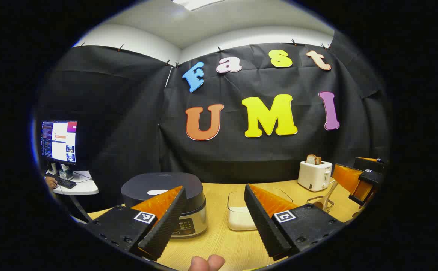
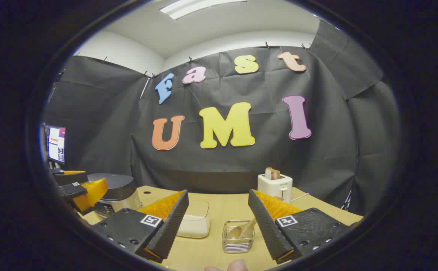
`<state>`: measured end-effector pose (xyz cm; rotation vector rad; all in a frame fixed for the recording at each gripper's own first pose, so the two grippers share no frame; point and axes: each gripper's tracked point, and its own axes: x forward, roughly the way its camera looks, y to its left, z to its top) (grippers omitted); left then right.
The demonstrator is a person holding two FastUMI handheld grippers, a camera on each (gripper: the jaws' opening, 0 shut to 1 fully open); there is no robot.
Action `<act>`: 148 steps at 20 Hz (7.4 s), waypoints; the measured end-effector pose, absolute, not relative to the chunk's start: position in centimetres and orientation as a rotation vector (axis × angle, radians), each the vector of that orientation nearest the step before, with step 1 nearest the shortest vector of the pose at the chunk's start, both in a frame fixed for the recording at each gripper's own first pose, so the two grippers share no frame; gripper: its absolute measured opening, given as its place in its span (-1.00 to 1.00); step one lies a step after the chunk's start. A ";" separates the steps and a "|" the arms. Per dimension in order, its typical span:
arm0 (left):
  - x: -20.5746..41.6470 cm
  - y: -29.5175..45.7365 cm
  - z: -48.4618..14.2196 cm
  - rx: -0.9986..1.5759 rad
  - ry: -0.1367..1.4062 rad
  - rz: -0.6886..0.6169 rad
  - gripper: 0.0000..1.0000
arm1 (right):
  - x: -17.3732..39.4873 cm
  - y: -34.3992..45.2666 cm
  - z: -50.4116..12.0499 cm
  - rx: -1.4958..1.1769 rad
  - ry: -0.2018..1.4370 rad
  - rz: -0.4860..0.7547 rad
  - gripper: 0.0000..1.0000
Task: Close the left gripper, press the button to open the rice cooker; take a wooden spoon from the chopstick holder with the right hand, scoop a spoonful of rice and pour it into the rice cooker, then put the wooden spoon back into the chopstick holder.
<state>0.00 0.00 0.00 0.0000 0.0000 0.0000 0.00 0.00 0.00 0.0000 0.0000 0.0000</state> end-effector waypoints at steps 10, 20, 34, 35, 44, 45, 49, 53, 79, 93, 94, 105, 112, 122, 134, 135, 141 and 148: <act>-0.4 0.3 0.2 0.011 0.007 0.016 0.96 | -0.5 0.6 0.9 -0.031 -0.024 0.012 0.89; -0.5 0.6 0.0 0.022 0.019 0.047 0.96 | -0.8 0.5 1.1 -0.031 -0.037 0.014 0.89; 0.3 4.7 -1.0 0.045 0.150 0.220 0.96 | -0.3 -1.6 -0.1 0.002 -0.029 0.103 0.89; 0.6 5.5 -0.7 0.047 0.168 0.234 0.96 | -0.4 -1.9 -0.1 0.002 -0.035 0.104 0.89; 4.9 8.6 -0.1 0.042 0.395 0.169 0.68 | -0.6 -4.1 0.4 -0.059 -0.069 0.100 0.89; 5.2 8.7 -0.1 0.032 0.436 0.161 0.66 | -0.7 -4.3 0.5 -0.068 -0.071 0.099 0.89; 6.5 12.0 0.6 0.029 0.531 0.228 0.20 | -0.8 -5.0 0.4 -0.060 -0.078 0.099 0.89; 6.6 12.9 -1.1 -0.058 0.659 0.258 -0.26 | -0.7 -5.3 0.3 -0.035 -0.078 0.106 0.92; 7.6 11.1 -2.8 -0.105 0.625 0.239 -0.94 | -0.9 -9.5 1.0 0.042 -0.116 0.044 0.92; 6.6 9.1 7.7 -0.088 0.178 0.146 1.00 | -1.6 -9.8 1.2 0.004 -0.073 0.041 0.91; 6.2 9.2 7.5 -0.083 0.164 0.141 1.00 | -1.6 -9.7 1.0 0.001 -0.064 0.047 0.91; 2.0 1.8 3.0 0.025 0.032 0.047 1.00 | -1.6 -10.9 -3.2 -0.003 0.081 0.033 0.83; 1.8 -1.5 -0.9 0.017 0.035 -0.052 0.90 | 1.4 -10.6 -6.2 0.035 0.214 0.030 0.92; 1.4 0.3 -0.3 0.016 -0.017 -0.033 0.90 | 9.0 -9.5 -10.1 0.078 0.336 0.026 0.92; 1.3 1.5 0.5 0.003 -0.049 -0.021 0.99 | 13.0 -9.8 -12.4 0.176 0.391 0.014 0.04; 1.5 1.5 0.3 -0.001 -0.040 -0.023 0.99 | 13.0 -9.8 -11.9 0.174 0.378 0.009 -0.17; 1.4 1.9 -0.2 -0.005 -0.019 -0.014 0.99 | 12.5 -9.3 -11.4 0.201 0.371 0.043 -0.68; 1.2 2.5 0.4 -0.010 -0.028 -0.005 0.99 | 11.6 -7.1 -10.1 0.164 0.353 0.076 -1.00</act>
